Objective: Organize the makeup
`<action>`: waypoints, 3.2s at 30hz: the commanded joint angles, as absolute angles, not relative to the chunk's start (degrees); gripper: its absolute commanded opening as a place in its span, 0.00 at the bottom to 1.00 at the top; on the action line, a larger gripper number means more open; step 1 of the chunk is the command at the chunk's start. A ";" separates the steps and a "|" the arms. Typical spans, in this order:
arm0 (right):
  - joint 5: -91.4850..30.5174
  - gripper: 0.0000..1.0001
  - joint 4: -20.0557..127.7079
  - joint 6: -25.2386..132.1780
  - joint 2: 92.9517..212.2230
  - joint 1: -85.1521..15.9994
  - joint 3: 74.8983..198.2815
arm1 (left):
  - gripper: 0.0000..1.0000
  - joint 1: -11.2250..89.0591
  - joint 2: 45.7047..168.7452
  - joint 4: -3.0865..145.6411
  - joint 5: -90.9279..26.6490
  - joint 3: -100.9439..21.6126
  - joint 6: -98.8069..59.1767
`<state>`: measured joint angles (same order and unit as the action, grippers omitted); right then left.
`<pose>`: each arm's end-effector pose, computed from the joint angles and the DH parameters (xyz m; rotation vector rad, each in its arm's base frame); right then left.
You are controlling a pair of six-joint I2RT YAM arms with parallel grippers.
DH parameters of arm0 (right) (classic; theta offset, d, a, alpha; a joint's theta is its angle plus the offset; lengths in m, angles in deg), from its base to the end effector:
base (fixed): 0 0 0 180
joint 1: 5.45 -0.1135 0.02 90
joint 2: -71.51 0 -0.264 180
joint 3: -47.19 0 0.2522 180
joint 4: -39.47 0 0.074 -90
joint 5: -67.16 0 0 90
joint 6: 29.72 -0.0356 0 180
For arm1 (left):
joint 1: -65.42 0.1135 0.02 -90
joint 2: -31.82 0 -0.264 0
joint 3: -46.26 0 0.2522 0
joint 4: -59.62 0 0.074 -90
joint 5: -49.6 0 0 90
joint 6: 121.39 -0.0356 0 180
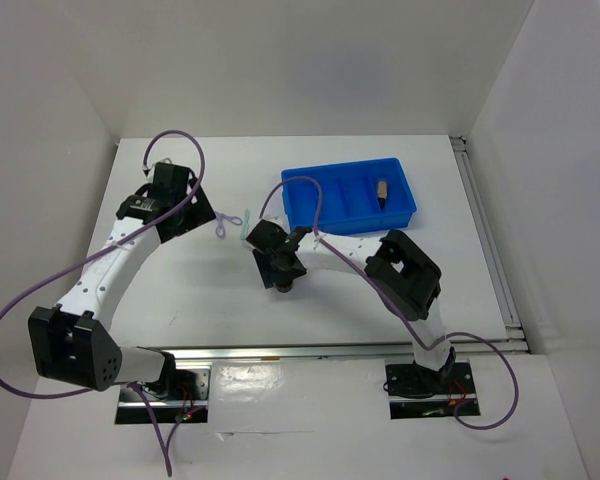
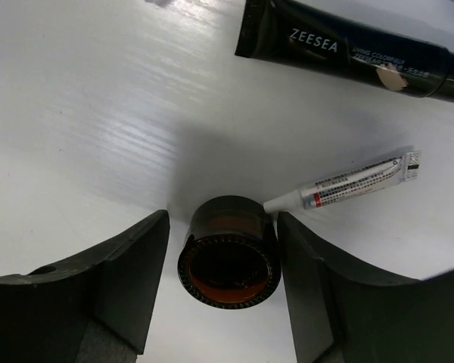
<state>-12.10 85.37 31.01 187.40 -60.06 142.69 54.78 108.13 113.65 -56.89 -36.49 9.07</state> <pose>0.2460 0.3349 0.1634 -0.5411 2.6502 0.1903 0.2781 -0.0420 0.3184 -0.7340 2.2420 -0.0862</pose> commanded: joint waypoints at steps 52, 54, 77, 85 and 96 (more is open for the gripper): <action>-3.24 0.81 85.22 32.60 188.06 -13.79 165.11 | 0.98 54.87 107.14 112.05 -46.64 -35.70 3.67; -3.95 0.72 84.27 32.60 184.04 -15.28 162.92 | 0.98 54.87 107.14 112.05 -46.64 -35.70 3.67; -9.05 0.83 88.21 27.41 157.21 -39.48 135.75 | 0.77 41.77 134.52 111.09 -47.96 -50.36 -5.81; -9.04 0.91 90.14 28.03 153.25 -35.68 134.97 | 0.96 40.98 145.01 108.19 -45.68 -57.67 -14.41; -10.19 0.92 91.29 28.03 153.24 -35.16 134.43 | 1.00 40.98 152.57 105.91 -44.18 -60.75 -21.90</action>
